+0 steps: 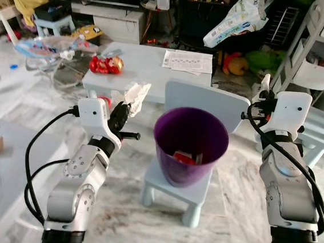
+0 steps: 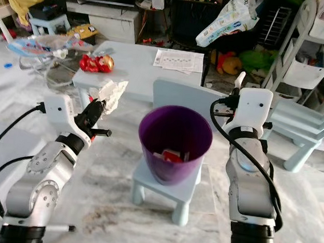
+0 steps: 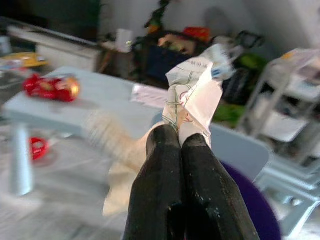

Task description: Picking trash to rubbish bin

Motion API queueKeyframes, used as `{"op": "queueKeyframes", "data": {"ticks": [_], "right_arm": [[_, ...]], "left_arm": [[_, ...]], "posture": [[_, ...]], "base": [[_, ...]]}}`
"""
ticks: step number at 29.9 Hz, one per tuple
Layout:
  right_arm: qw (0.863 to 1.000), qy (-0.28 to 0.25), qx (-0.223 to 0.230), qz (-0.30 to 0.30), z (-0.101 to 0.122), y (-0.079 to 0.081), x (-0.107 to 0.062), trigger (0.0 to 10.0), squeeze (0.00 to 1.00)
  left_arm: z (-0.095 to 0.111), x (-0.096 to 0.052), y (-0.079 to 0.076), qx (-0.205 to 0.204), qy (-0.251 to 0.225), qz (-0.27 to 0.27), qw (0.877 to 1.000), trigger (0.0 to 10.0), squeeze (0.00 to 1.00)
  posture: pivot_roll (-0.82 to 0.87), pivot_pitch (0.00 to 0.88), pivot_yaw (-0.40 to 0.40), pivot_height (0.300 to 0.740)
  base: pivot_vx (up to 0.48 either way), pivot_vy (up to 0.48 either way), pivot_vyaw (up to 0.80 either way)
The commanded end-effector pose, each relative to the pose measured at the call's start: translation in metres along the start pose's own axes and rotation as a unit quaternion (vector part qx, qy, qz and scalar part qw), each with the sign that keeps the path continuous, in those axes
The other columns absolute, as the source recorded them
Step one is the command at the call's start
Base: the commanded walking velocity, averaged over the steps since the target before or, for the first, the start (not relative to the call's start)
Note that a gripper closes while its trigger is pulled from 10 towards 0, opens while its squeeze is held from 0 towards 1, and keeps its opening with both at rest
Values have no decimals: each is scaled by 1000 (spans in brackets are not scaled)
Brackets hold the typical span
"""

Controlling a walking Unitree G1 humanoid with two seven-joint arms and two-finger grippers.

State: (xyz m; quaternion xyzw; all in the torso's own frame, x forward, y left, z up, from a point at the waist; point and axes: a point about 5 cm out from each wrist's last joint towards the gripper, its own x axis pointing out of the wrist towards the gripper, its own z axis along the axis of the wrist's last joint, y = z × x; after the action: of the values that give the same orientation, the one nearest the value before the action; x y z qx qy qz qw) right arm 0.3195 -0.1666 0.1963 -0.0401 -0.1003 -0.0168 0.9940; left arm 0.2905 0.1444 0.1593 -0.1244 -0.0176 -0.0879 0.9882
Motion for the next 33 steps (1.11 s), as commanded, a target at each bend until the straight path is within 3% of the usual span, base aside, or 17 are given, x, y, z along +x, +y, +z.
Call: {"op": "queueKeyframes", "data": {"ticks": [1,25,33], "right_arm": [[1000,-4,-6,-12,2,-6,0,10000,0],[1000,-6,-7,-6,2,-4,0,10000,0],[1000,-5,-6,-4,2,-4,0,10000,0]], "left_arm": [[3,2,-3,0,-6,-5,1000,10000,0],[7,3,2,7,-23,8,1000,10000,0],[6,1,1,19,-22,4,1000,10000,0]], "posture": [[-72,101,28,740],[-74,102,34,740],[-75,105,34,740]], "base": [[0,-480,0],[0,-32,0],[366,0,0]]}}
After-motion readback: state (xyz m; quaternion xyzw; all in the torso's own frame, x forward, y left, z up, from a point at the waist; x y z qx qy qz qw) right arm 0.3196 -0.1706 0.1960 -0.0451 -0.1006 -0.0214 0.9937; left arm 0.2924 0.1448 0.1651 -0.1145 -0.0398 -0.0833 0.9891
